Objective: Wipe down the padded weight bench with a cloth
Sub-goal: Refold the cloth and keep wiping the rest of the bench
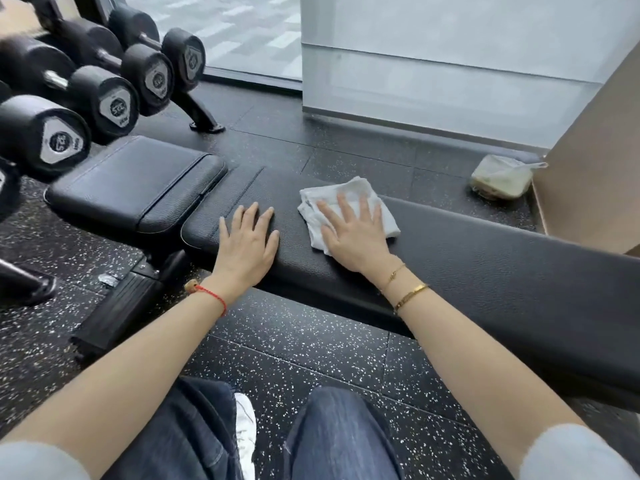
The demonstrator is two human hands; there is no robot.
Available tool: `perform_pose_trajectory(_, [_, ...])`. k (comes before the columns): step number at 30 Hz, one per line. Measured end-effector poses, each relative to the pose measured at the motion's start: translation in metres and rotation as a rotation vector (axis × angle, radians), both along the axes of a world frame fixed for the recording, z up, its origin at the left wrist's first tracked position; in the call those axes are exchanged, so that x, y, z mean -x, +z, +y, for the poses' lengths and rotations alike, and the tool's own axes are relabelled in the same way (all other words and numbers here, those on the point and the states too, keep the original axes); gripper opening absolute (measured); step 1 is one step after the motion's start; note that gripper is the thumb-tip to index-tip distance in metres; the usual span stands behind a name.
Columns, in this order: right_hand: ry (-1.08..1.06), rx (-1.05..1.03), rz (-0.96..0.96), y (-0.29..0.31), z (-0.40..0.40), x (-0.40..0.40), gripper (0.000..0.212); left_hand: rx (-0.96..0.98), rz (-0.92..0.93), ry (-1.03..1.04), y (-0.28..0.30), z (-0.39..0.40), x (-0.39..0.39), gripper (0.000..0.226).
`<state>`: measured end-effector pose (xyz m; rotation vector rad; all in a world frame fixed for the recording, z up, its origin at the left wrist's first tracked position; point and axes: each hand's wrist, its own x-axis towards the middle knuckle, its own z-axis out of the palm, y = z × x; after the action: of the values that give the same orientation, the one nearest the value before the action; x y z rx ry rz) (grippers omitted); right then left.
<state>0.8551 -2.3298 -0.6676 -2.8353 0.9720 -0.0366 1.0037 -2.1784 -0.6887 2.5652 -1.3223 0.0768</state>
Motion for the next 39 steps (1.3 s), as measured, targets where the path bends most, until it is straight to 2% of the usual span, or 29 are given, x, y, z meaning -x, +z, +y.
perform_pose_trajectory(5, [0.188, -0.001, -0.025, -0.005, 0.002, 0.023, 0.052, 0.0, -0.009, 0.022, -0.004, 0.001, -0.013, 0.058])
perform_pose_trajectory(10, [-0.068, -0.004, 0.018, 0.002, -0.043, 0.002, 0.052, -0.001, -0.006, 0.004, -0.006, 0.003, -0.017, 0.059])
perform_pose_trajectory(12, [-0.1, -0.023, 0.035, 0.005, -0.046, -0.023, 0.053, -0.002, -0.001, 0.007, -0.006, 0.002, -0.017, 0.058])
perform_pose_trajectory(17, [0.036, 0.031, -0.005, -0.002, -0.006, -0.06, 0.054, 0.021, -0.006, 0.033, -0.002, 0.0, -0.014, 0.055])
perform_pose_trajectory(22, [0.177, 0.03, -0.033, -0.007, -0.004, -0.027, 0.053, 0.01, -0.021, 0.026, -0.003, 0.004, -0.017, 0.056])
perform_pose_trajectory(24, [0.135, 0.028, -0.032, -0.007, -0.018, -0.016, 0.052, 0.006, -0.023, 0.014, -0.005, 0.005, -0.019, 0.057])
perform_pose_trajectory(28, [-0.098, -0.023, 0.026, 0.004, -0.04, -0.028, 0.052, -0.011, -0.033, 0.012, -0.007, 0.006, -0.02, 0.059])
perform_pose_trajectory(30, [-0.124, -0.026, 0.05, 0.007, -0.031, -0.041, 0.054, -0.014, -0.039, 0.017, -0.007, 0.004, -0.019, 0.058])
perform_pose_trajectory(35, [0.081, 0.018, -0.001, -0.002, 0.022, -0.03, 0.054, -0.004, -0.009, 0.053, -0.004, -0.001, -0.014, 0.057])
perform_pose_trajectory(39, [0.158, 0.015, 0.007, -0.007, 0.026, 0.012, 0.052, -0.012, 0.011, 0.054, 0.0, -0.008, -0.005, 0.055])
